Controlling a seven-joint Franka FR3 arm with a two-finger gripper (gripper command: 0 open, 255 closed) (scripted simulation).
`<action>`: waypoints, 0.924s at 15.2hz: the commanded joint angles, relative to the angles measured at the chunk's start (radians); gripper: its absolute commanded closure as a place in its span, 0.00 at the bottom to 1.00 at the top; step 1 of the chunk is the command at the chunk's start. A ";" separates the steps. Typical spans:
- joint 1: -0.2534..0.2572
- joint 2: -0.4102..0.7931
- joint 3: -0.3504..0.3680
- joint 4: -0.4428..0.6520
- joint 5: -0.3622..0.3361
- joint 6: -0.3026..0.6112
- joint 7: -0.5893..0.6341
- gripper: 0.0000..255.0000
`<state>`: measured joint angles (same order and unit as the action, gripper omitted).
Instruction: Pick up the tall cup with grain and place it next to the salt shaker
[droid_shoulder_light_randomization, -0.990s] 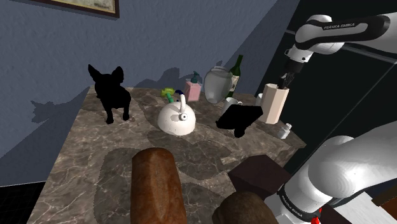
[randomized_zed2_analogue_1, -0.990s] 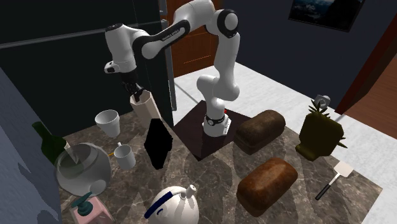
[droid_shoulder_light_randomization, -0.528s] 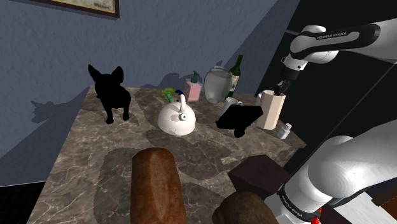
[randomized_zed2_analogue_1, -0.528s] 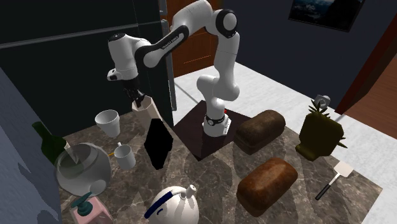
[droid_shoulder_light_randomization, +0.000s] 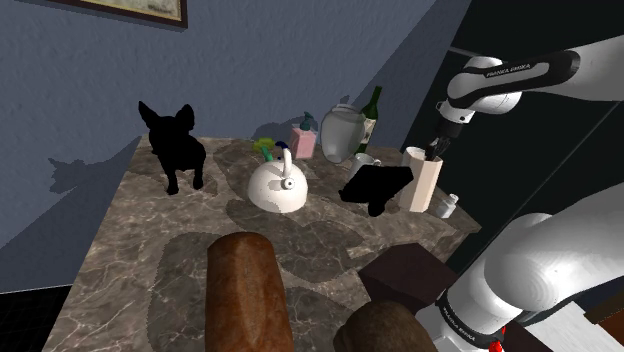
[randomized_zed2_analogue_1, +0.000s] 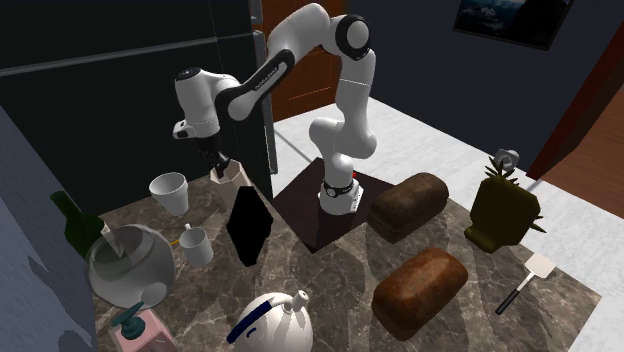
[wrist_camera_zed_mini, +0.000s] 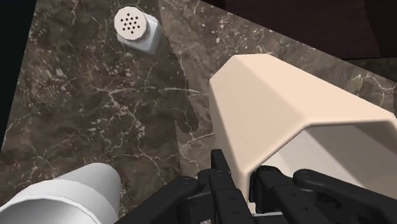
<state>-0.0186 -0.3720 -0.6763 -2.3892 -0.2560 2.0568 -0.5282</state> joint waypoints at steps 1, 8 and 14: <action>0.003 0.014 -0.008 -0.020 0.003 0.032 -0.003 1.00; 0.006 0.032 -0.020 -0.041 0.006 0.069 -0.008 1.00; 0.008 0.034 -0.020 -0.039 0.007 0.069 -0.008 0.00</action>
<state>-0.0111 -0.3385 -0.6965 -2.4286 -0.2493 2.1261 -0.5363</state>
